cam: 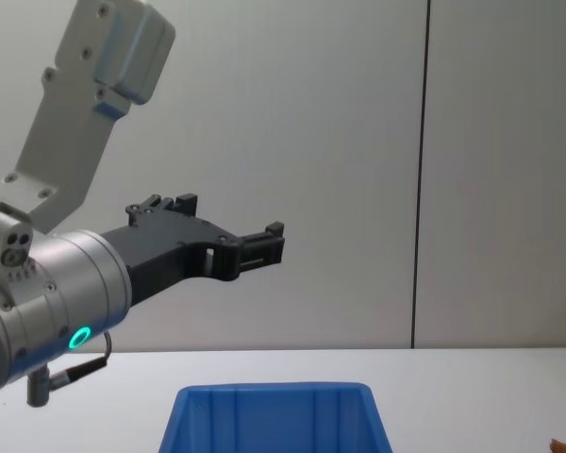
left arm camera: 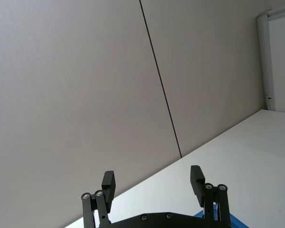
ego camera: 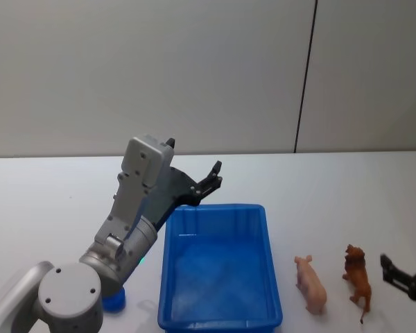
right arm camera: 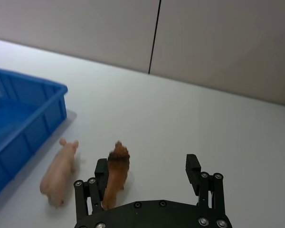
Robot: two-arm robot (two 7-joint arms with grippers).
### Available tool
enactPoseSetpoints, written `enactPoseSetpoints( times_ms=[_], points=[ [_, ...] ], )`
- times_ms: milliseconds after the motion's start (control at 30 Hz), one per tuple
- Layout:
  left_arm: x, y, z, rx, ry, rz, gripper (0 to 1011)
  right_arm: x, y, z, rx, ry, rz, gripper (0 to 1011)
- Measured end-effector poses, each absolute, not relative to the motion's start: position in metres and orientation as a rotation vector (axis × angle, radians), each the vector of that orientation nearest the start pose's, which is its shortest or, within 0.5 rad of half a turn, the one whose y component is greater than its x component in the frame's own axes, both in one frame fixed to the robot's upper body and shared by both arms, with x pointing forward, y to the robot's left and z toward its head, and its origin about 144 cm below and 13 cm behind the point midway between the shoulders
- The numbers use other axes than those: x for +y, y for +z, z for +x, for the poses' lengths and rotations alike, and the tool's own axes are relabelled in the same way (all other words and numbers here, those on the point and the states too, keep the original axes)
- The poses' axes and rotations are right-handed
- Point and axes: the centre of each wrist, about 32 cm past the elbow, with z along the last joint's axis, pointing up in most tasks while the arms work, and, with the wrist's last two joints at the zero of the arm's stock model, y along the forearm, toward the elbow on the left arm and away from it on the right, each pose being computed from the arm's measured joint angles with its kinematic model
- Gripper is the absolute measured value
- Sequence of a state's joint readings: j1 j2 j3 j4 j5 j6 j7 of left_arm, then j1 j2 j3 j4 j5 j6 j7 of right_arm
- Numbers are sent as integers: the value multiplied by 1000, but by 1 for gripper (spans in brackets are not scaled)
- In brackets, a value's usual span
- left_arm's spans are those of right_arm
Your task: Pick up the two dolls from the table and place them into the box.
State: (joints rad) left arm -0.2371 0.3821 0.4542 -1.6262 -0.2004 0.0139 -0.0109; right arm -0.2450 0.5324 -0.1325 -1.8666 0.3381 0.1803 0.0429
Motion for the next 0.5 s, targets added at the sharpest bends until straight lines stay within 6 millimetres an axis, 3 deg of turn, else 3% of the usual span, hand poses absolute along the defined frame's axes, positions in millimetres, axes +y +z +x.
enactPoseSetpoints(
  times_ms=[233,500],
  points=[
    [198,1204,492,-268,1124,61,1001,-298,1163,384,105,-1257,-373,1001],
    [198,1204,492,-268,1124,61,1001,-286,1149,399,173,-1236,-452,1001]
  ],
)
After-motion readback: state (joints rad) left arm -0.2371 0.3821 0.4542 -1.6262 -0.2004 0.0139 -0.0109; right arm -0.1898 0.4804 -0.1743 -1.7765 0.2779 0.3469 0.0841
